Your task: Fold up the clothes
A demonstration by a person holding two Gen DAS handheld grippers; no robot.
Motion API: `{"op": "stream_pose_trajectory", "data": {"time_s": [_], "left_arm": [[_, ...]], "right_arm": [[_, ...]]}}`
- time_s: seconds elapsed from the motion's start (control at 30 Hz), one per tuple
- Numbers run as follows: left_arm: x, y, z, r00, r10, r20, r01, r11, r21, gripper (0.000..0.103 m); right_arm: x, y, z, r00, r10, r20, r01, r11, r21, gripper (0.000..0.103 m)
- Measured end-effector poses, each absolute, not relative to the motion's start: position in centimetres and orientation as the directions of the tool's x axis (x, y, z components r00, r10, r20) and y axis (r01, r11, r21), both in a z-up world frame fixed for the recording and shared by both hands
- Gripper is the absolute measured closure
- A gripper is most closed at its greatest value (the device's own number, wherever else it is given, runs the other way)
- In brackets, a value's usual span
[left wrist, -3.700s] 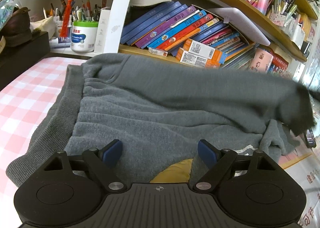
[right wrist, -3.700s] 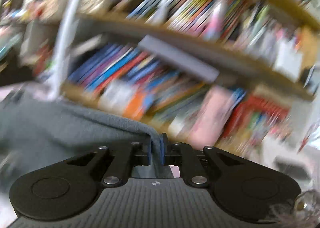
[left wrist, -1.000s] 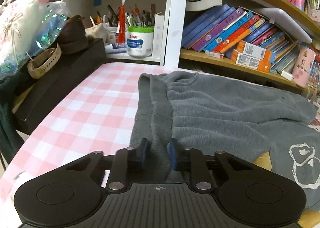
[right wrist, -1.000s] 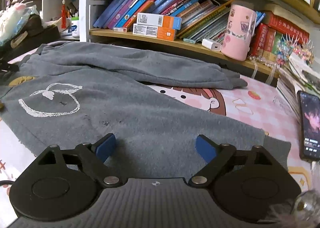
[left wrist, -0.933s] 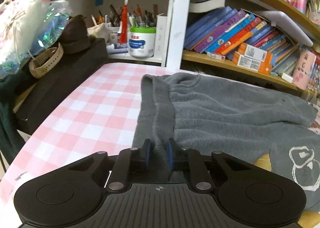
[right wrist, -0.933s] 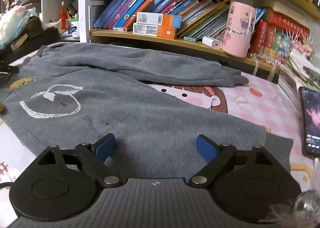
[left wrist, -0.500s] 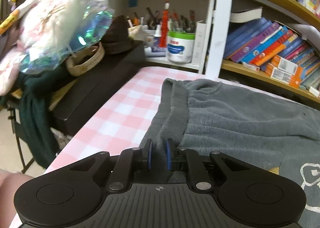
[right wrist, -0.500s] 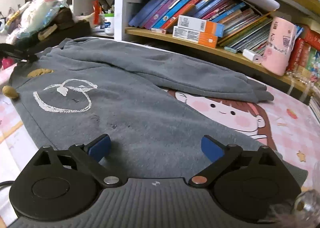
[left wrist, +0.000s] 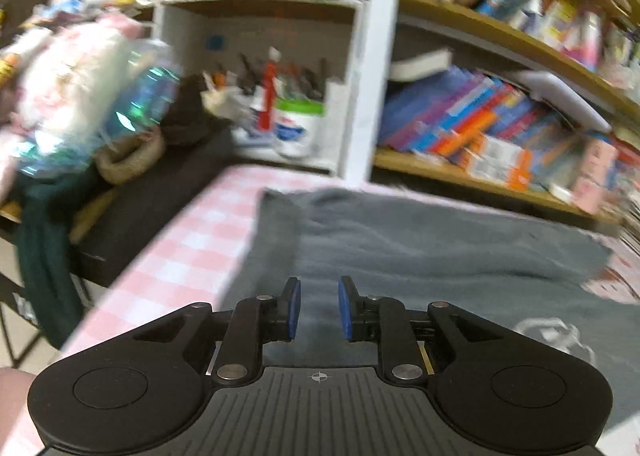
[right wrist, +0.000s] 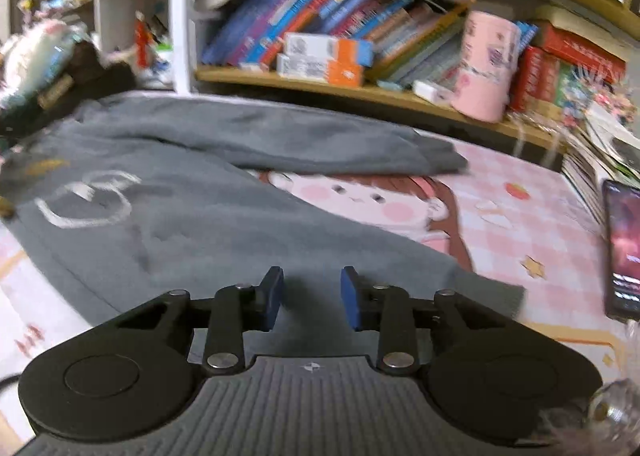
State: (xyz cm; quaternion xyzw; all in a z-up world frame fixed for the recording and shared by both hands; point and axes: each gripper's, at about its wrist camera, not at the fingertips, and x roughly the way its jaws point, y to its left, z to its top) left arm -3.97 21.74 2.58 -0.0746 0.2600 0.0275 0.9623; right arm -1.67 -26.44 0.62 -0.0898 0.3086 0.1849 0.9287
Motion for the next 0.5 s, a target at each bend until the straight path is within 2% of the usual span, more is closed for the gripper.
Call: {"op": "stream_pose_trajectory", "data": {"time_s": [0.1,0.17,0.37,0.43,0.47,0.5], "left_arm": [[-3.3,21.2,1.5,0.836,0.013,-0.549,-0.1,0.987,-0.128,0.082],[-2.9,21.0,0.9,0.824,0.014,-0.567,-0.113,0.984,-0.141,0.082],[-2.8,20.7,0.7,0.822,0.002,-0.57,-0.102,0.984,-0.144,0.082],[-2.9,20.6,0.8,0.824,0.004,-0.567,-0.1,0.985,-0.138,0.081],[-2.9,20.6,0.8,0.824,0.005,-0.566,-0.1,0.986,-0.137,0.08],[-3.0,20.7,0.8,0.825,0.006,-0.565,-0.1,0.986,-0.135,0.08]], "right_arm": [[-0.6,-27.7,0.4,0.755,0.253,-0.605,-0.355,0.933,-0.054,0.074],[0.2,-28.0,0.3,0.776,0.198,-0.598,-0.323,0.94,-0.107,0.075],[2.7,-28.4,-0.1,0.81,0.099,-0.578,-0.247,0.952,-0.183,0.075],[2.5,-28.1,-0.1,0.816,0.086,-0.571,-0.236,0.952,-0.194,0.07],[2.0,-27.9,0.0,0.817,0.103,-0.567,-0.248,0.951,-0.185,0.062],[1.6,-27.8,0.2,0.814,0.13,-0.566,-0.267,0.95,-0.165,0.058]]}}
